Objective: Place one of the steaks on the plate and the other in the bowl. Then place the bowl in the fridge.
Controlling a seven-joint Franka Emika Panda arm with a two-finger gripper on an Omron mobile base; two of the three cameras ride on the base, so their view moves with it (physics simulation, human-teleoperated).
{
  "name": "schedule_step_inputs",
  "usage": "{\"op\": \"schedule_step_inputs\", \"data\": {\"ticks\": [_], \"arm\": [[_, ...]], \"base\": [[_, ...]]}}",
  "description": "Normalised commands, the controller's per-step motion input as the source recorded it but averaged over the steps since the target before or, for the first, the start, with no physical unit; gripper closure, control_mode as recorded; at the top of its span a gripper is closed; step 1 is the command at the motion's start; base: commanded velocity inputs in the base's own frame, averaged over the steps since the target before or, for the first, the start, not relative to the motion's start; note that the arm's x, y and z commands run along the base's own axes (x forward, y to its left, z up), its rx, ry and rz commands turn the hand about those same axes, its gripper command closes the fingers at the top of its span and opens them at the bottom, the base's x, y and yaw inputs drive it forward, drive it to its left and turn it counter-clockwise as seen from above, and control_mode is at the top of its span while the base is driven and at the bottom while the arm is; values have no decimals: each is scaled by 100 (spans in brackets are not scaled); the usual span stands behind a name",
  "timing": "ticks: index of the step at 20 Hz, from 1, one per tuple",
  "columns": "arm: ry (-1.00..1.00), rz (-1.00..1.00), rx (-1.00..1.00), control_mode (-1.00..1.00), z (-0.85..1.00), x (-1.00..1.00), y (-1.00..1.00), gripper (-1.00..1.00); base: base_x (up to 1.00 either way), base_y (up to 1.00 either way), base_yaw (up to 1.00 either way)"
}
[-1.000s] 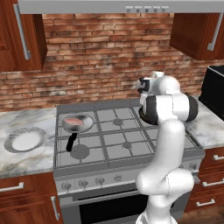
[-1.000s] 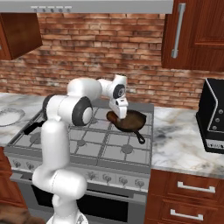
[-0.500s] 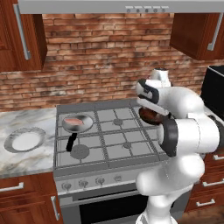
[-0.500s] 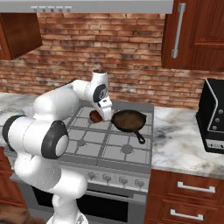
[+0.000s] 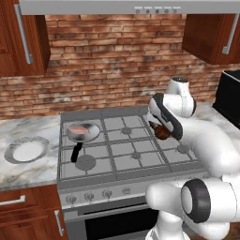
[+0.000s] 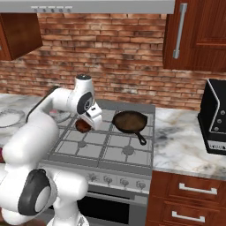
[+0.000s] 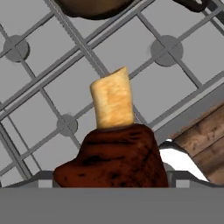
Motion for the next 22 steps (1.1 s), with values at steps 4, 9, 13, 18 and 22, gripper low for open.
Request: {"op": "schedule_step_inputs", "data": {"ticks": [4, 9, 13, 18, 22], "arm": [[0, 27, -13, -100, -1, -59, 48, 100], [-1, 17, -5, -100, 0, -28, 22, 100], [0, 0, 0, -100, 0, 2, 0, 100], [0, 0, 0, 100, 0, 0, 10, 100], [0, 0, 0, 100, 0, 0, 0, 100]], "base": [[0, 0, 0], [0, 0, 0], [0, 0, 0], [0, 27, 0], [0, 83, 0]]}}
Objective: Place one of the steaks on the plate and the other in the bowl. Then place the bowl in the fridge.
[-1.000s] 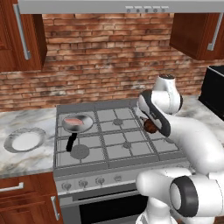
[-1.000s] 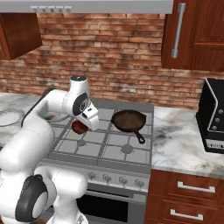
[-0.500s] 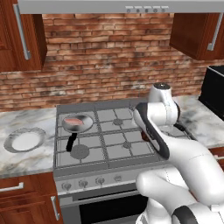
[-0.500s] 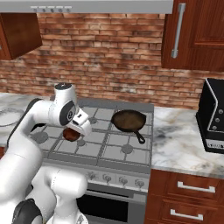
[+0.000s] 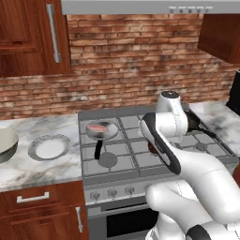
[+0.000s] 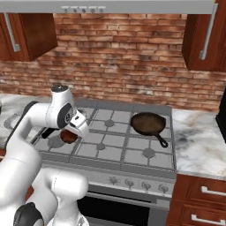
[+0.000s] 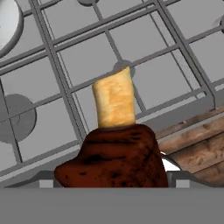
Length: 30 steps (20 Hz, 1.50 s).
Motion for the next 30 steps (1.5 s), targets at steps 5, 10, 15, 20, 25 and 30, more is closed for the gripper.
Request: {"op": "schedule_step_inputs", "data": {"ticks": [5, 10, 15, 20, 25, 30], "arm": [[0, 0, 0, 100, 0, 0, 0, 100], [0, 0, 0, 100, 0, 0, 0, 100], [0, 0, 0, 100, 0, 0, 0, 100], [0, 0, 0, 100, 0, 0, 0, 100], [0, 0, 0, 100, 0, 0, 0, 100], [0, 0, 0, -100, 0, 0, 0, 100]], "base": [[0, 93, 0], [0, 100, 0], [0, 100, 0], [31, 67, 0], [59, 22, 0], [15, 3, 0]]}}
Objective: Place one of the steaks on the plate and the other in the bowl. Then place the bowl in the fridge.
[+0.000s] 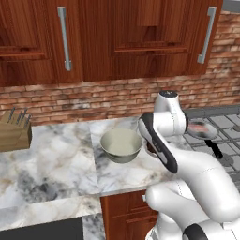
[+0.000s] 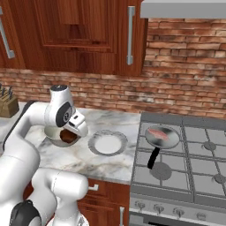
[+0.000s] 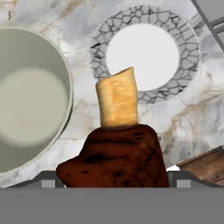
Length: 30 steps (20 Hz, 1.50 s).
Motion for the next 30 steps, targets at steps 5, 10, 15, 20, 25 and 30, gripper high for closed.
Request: {"op": "schedule_step_inputs", "data": {"ticks": [5, 10, 15, 20, 25, 30], "arm": [[0, 0, 0, -100, -1, 22, -1, 100], [2, 3, -3, -100, -32, 87, -62, 100], [5, 3, -2, -100, -27, 95, -76, 100], [0, 8, 0, -100, -22, 54, -12, 100], [1, 7, -1, -100, -55, 21, -10, 100], [4, 3, -1, -100, -57, -10, -4, 100]], "base": [[0, 0, 0], [0, 0, 0], [0, 0, 0], [0, 0, 0], [0, 0, 0], [0, 0, 0]]}}
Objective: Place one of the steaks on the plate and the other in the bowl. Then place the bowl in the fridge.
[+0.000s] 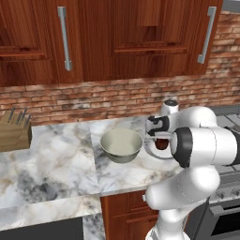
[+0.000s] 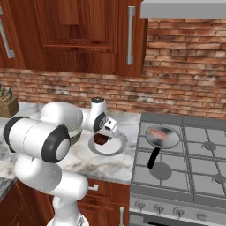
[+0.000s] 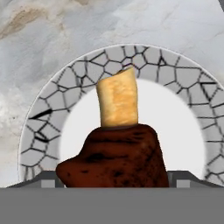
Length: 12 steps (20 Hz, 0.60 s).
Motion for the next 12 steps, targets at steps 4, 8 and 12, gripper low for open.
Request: {"op": "schedule_step_inputs", "data": {"ticks": [4, 8, 12], "arm": [[0, 0, 0, -100, -25, -3, 0, 100], [0, 0, 0, -100, -13, 0, 0, -100], [0, 0, 0, -100, 0, 0, -9, -100]], "base": [[0, 0, 0], [0, 0, 0], [0, 0, 0]]}}
